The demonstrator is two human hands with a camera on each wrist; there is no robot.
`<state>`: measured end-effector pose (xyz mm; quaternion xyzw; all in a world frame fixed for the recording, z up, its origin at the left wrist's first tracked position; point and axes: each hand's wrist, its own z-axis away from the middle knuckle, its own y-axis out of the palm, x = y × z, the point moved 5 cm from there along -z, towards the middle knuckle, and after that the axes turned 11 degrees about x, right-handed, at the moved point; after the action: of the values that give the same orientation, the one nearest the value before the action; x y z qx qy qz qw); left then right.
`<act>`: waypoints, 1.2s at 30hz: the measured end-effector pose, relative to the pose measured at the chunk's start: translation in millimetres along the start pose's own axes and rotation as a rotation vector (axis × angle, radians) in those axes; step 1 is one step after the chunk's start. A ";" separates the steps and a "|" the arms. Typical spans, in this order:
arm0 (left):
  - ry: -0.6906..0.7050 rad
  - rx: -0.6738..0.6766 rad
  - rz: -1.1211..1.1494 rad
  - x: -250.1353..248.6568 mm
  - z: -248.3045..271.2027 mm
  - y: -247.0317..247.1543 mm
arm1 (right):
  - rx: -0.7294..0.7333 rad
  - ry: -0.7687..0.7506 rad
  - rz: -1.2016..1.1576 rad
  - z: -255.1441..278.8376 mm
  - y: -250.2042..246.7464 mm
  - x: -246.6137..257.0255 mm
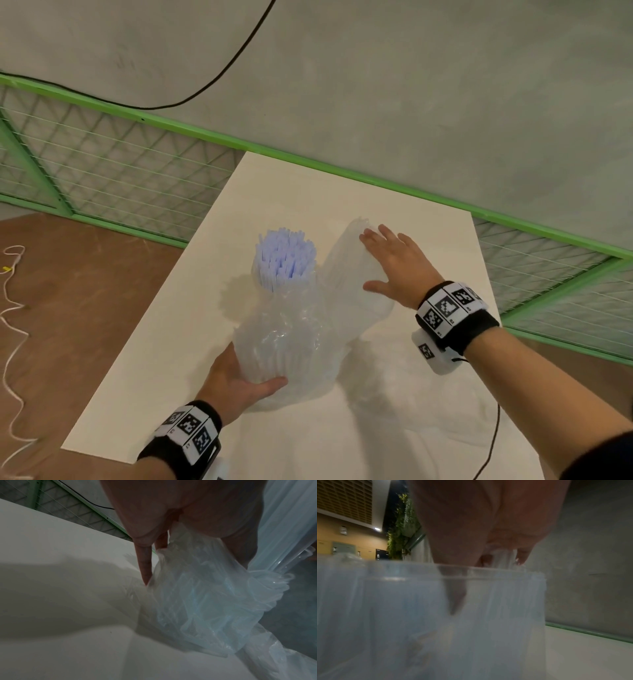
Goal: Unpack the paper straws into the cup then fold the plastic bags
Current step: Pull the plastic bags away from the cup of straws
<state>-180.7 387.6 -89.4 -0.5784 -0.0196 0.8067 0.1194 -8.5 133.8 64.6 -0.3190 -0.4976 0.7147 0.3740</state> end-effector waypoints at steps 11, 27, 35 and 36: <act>-0.016 -0.016 -0.007 -2.3 0.8 0.2 | -0.070 0.267 -0.296 -16.3 -3.9 -16.6; -0.013 -0.021 -0.025 -5.9 4.0 -1.5 | 0.013 0.173 -0.334 -27.6 7.7 -30.6; -0.034 -0.024 -0.004 -9.4 8.7 -2.0 | -0.392 0.039 -0.328 5.0 -41.5 -7.8; -0.035 -0.023 0.004 -10.4 10.1 -1.6 | -0.436 -0.034 -0.321 11.9 -45.2 5.0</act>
<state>-186.8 388.0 -76.1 -0.5655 -0.0300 0.8167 0.1107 -11.1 142.6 110.7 -0.2969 -0.6902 0.5274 0.3967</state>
